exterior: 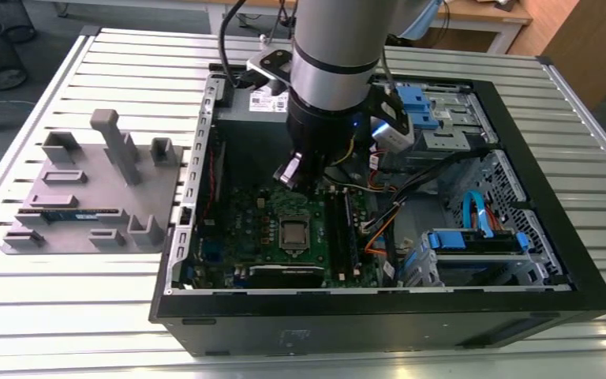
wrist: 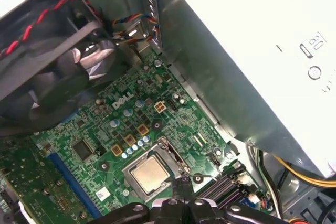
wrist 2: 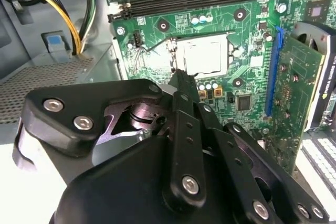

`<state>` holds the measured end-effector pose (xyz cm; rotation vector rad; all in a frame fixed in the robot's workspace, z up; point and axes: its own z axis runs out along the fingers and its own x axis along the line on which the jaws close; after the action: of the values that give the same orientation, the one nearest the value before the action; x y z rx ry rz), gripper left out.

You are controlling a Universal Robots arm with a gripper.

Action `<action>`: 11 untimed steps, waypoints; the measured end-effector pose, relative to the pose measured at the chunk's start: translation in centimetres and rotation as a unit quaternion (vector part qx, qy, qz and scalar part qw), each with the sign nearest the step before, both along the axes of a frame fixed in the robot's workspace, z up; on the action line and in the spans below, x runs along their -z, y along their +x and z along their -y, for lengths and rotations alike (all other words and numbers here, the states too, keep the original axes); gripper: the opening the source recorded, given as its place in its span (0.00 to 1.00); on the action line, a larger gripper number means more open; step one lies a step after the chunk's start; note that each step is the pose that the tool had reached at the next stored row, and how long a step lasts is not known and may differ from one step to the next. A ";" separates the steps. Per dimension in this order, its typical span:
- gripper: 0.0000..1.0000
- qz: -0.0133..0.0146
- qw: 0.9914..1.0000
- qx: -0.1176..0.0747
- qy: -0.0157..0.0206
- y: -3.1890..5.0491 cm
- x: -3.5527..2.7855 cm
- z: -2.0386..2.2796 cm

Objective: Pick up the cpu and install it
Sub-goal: 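Install the first cpu locking lever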

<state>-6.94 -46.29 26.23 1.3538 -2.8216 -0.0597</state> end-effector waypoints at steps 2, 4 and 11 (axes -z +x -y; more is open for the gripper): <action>0.11 0.000 1.000 0.000 0.000 0.33 0.00 -0.04; 0.11 0.000 1.000 0.000 0.000 0.62 0.00 -0.11; 0.11 0.000 1.000 0.000 0.000 1.21 0.03 -0.84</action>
<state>-5.72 -45.45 26.20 1.3543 -2.8214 -0.0598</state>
